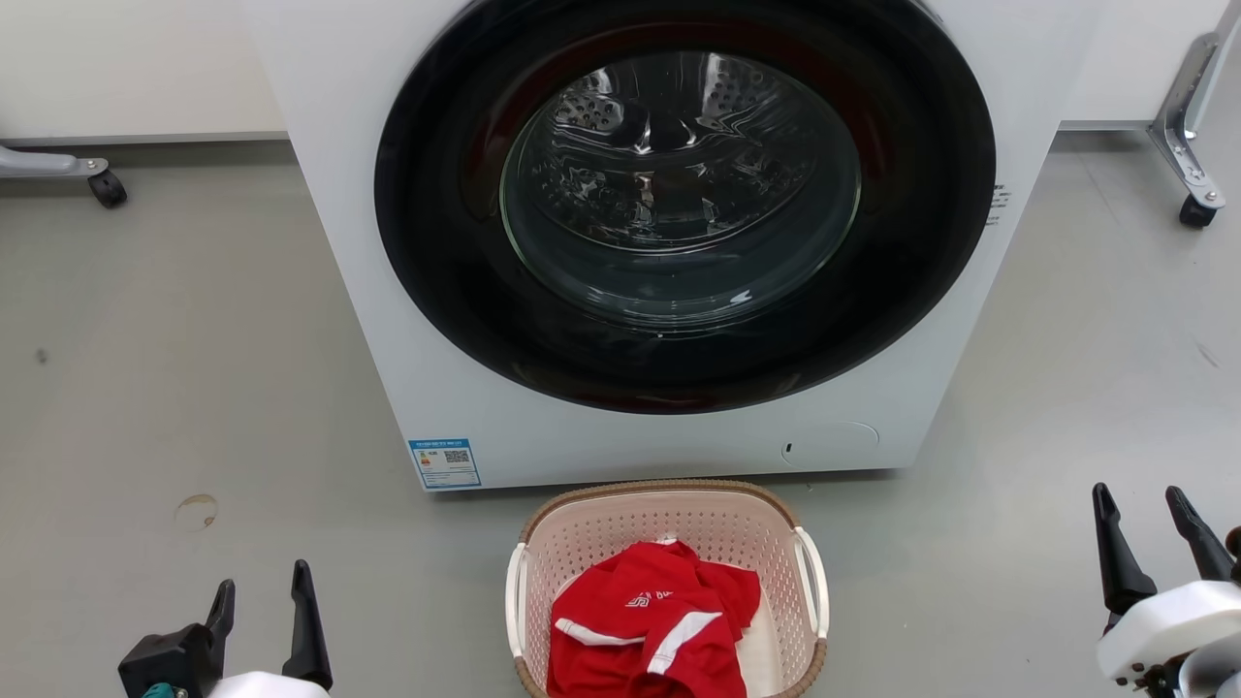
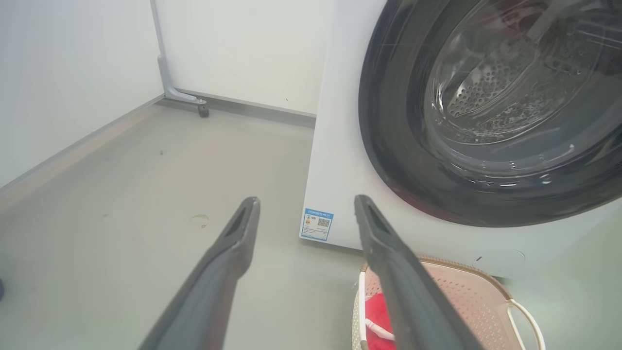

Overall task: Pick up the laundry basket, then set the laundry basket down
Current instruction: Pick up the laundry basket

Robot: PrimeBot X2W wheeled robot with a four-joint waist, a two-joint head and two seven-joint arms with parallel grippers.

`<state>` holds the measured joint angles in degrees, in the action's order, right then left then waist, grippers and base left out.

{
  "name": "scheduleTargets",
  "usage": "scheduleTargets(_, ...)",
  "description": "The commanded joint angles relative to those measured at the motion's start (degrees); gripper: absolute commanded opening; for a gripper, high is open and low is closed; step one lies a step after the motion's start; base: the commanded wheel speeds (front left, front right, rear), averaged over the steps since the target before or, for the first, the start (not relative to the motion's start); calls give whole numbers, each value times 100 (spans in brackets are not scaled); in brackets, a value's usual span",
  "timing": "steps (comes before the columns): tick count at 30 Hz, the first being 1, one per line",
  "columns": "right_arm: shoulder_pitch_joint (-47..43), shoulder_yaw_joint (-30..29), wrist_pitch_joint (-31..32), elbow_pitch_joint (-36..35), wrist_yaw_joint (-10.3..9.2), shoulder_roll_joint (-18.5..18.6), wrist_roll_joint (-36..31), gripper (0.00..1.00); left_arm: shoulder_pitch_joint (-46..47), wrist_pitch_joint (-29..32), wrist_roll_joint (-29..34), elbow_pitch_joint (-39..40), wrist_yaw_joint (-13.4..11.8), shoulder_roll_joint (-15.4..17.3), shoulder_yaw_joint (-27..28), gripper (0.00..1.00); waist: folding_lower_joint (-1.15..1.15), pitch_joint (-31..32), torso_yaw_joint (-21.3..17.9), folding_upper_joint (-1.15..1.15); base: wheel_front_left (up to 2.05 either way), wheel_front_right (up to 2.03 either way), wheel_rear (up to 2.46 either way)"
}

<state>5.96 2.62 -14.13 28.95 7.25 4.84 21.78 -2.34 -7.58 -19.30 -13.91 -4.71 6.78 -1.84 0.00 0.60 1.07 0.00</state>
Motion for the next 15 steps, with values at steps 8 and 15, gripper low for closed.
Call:
scheduleTargets(8, 489, 484, -19, 187, 24, 351, 399, 100, 196, 274, -107, 258, 91, 218, 96, 100, 0, -200, 57, 0, 0, 0, 0)
scheduleTargets(15, 741, 573, -62, 109, 24, 512, 591, 100, 486, 266, -89, 406, 62, 164, -10, 100, 0, -975, 95, 0, 0, 0, 0)
